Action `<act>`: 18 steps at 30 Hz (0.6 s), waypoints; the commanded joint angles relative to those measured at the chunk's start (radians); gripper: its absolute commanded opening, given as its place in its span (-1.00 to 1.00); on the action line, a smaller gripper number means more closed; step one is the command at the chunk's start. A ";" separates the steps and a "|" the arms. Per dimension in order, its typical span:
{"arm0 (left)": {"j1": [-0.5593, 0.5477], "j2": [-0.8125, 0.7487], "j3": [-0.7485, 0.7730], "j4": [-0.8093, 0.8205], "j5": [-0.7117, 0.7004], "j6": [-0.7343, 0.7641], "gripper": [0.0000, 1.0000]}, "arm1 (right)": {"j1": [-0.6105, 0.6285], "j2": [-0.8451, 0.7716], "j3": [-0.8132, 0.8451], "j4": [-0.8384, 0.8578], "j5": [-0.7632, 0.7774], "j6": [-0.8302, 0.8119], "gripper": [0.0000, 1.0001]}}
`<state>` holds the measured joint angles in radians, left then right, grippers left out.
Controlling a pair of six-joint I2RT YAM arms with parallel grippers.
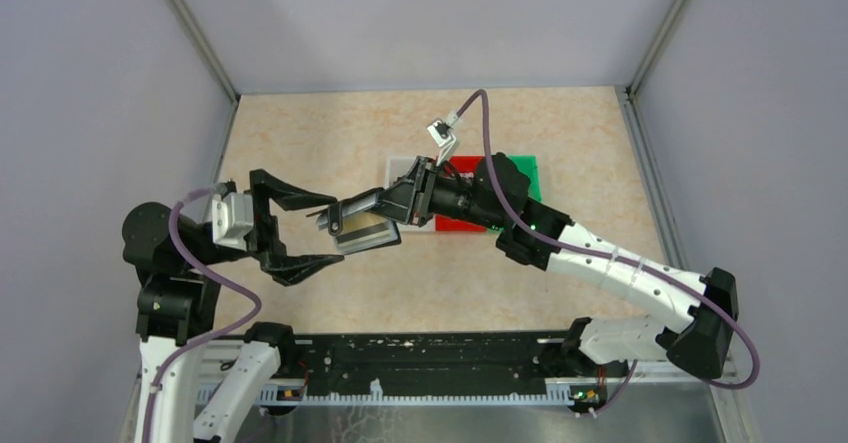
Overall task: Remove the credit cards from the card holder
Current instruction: Remove the credit card from the card holder.
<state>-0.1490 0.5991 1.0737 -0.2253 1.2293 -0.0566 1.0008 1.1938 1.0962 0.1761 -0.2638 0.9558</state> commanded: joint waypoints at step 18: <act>-0.001 0.003 -0.012 -0.045 -0.145 0.126 -0.47 | 0.050 0.007 0.087 0.076 -0.180 -0.067 -1.00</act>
<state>-0.1490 0.5758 1.0191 -0.2501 1.0786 0.1207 1.0389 1.2396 1.1481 0.0662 -0.3500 0.9176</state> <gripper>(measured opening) 0.326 0.241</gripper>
